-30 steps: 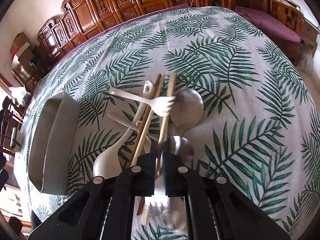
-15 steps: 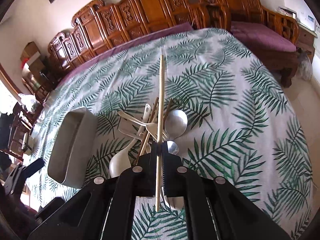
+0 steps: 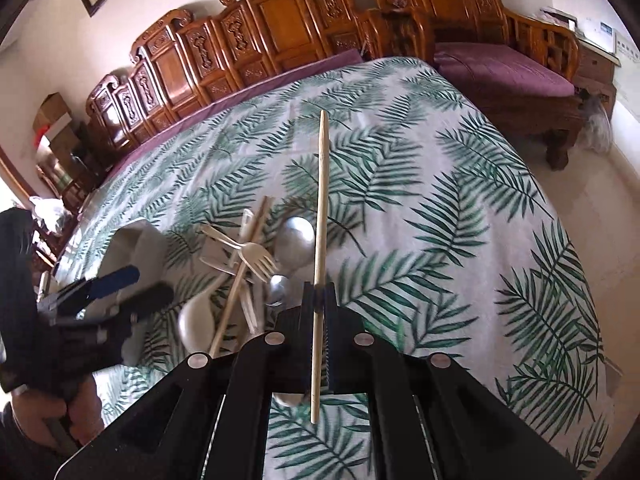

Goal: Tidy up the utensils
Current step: 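Grasp a wooden chopstick with the right tool while the left tool grasps another chopstick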

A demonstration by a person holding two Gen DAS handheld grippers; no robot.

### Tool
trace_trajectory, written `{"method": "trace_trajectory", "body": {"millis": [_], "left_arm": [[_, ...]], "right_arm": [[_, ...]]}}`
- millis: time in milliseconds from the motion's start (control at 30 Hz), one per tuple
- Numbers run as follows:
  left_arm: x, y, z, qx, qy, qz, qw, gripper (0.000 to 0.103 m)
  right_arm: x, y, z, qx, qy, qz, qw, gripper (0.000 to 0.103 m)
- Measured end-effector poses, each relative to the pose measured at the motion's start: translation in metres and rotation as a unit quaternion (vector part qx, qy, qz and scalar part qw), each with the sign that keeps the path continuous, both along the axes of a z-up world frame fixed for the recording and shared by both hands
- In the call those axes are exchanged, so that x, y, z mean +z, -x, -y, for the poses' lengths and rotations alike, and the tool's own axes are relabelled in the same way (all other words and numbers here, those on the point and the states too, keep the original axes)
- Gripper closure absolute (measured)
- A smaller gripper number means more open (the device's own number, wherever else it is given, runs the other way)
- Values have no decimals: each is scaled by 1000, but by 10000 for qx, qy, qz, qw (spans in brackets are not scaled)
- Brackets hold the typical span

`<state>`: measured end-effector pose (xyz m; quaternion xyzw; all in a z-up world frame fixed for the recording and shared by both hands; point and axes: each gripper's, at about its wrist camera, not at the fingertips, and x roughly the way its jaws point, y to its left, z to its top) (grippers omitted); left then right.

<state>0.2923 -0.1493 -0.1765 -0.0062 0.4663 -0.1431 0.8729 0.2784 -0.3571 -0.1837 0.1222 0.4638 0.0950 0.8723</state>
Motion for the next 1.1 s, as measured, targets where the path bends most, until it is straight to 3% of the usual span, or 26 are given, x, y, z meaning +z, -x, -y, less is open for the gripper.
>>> {"method": "trace_trajectory", "body": {"millis": [267,533,867,1100], "left_arm": [[-21,-39,11,398,270,-466,9978,28],[-44,-70,1,1053,945,-1116,9836,47],[-55,-83,13,1250,972,-1357,9780,65],[-53,-87,23,1273,779,-1222,9812,79]], "right_arm": [[-13,-3,6,-26,-75,-156,9998,97],[-18,-4,5,-11,-47,-222,9997,97],[-21,-4,11,-59,-103,-263,9996,97],[-23,-5,12,-73,-135,-289,9995,97]]}}
